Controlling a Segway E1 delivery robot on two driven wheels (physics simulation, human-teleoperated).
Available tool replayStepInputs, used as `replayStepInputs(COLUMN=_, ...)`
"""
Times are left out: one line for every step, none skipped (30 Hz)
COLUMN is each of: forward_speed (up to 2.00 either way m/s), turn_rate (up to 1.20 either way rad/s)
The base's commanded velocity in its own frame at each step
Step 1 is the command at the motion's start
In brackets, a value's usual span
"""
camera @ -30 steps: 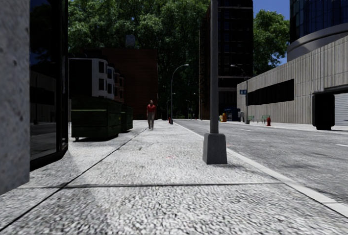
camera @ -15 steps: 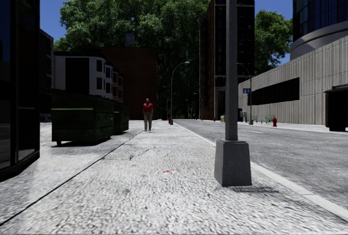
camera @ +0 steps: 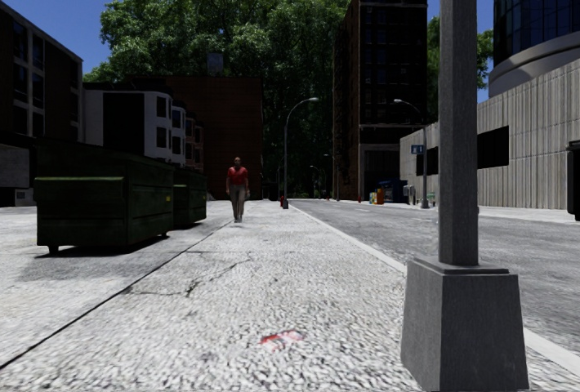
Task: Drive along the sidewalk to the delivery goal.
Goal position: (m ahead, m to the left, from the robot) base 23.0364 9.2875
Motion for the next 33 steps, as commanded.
replayStepInputs(forward_speed=2.0, turn_rate=0.0)
replayStepInputs(forward_speed=2.0, turn_rate=0.0)
replayStepInputs(forward_speed=2.0, turn_rate=0.0)
replayStepInputs(forward_speed=2.0, turn_rate=0.0)
replayStepInputs(forward_speed=2.0, turn_rate=0.0)
replayStepInputs(forward_speed=2.0, turn_rate=0.0)
replayStepInputs(forward_speed=2.0, turn_rate=0.0)
replayStepInputs(forward_speed=2.0, turn_rate=0.0)
replayStepInputs(forward_speed=2.0, turn_rate=0.0)
replayStepInputs(forward_speed=2.0, turn_rate=0.0)
replayStepInputs(forward_speed=2.0, turn_rate=0.0)
replayStepInputs(forward_speed=2.0, turn_rate=0.0)
replayStepInputs(forward_speed=2.0, turn_rate=0.0)
replayStepInputs(forward_speed=2.0, turn_rate=0.0)
replayStepInputs(forward_speed=2.0, turn_rate=0.0)
replayStepInputs(forward_speed=2.0, turn_rate=0.0)
replayStepInputs(forward_speed=2.0, turn_rate=0.0)
replayStepInputs(forward_speed=2.0, turn_rate=0.0)
replayStepInputs(forward_speed=2.0, turn_rate=0.0)
replayStepInputs(forward_speed=2.0, turn_rate=0.0)
replayStepInputs(forward_speed=2.0, turn_rate=0.0)
replayStepInputs(forward_speed=2.0, turn_rate=0.0)
replayStepInputs(forward_speed=2.0, turn_rate=0.0)
replayStepInputs(forward_speed=2.0, turn_rate=0.0)
replayStepInputs(forward_speed=2.0, turn_rate=0.0)
replayStepInputs(forward_speed=2.0, turn_rate=0.0)
replayStepInputs(forward_speed=2.0, turn_rate=0.0)
replayStepInputs(forward_speed=2.0, turn_rate=0.0)
replayStepInputs(forward_speed=2.0, turn_rate=0.0)
replayStepInputs(forward_speed=2.0, turn_rate=0.0)
replayStepInputs(forward_speed=2.0, turn_rate=0.0)
replayStepInputs(forward_speed=2.0, turn_rate=0.0)
replayStepInputs(forward_speed=2.0, turn_rate=0.0)
